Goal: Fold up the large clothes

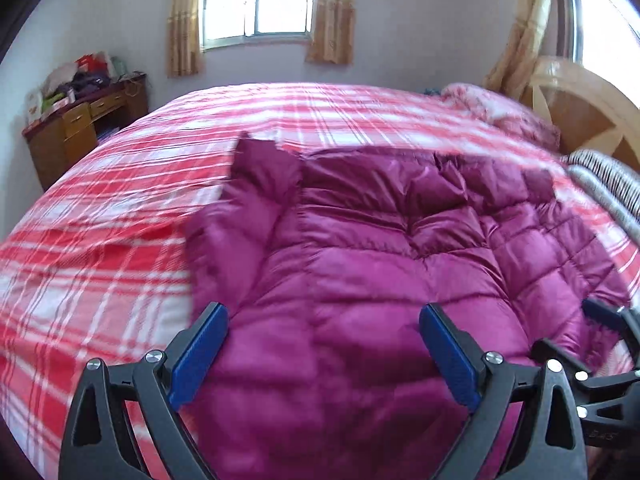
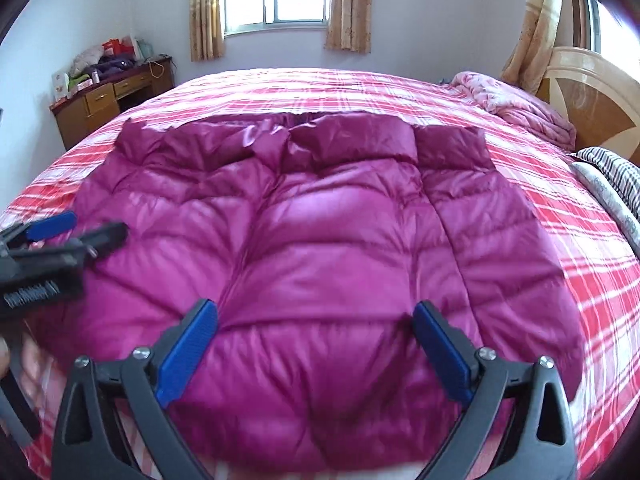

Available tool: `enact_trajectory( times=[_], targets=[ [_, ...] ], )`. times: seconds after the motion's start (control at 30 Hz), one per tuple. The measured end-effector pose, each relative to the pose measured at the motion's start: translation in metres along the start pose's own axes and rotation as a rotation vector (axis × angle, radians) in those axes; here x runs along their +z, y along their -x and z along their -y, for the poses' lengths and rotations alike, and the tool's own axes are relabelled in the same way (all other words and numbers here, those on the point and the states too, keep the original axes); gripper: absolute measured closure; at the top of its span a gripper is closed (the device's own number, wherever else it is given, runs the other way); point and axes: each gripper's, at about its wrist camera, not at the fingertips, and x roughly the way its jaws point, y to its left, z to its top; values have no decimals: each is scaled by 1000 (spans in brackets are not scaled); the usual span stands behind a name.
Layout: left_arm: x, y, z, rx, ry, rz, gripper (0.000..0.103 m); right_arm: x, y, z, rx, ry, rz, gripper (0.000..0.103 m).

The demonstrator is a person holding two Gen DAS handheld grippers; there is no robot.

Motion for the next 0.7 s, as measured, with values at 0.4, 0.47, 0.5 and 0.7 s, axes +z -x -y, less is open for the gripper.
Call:
enact_trajectory(
  times=[0.4, 0.47, 0.5, 0.7],
  targets=[
    [-53, 25, -72, -104, 338, -33, 6, -13, -12, -3, -6, 3, 33, 0],
    [-55, 27, -70, -107, 376, -46, 6, -14, -11, -4, -10, 4, 45, 0],
    [-56, 27, -70, -140, 400, -55, 6, -15, -10, -5, -10, 3, 51, 0],
    [-59, 26, -57, -201, 443, -57, 7, -18, -9, -3, 12, -13, 78, 0]
  ],
)
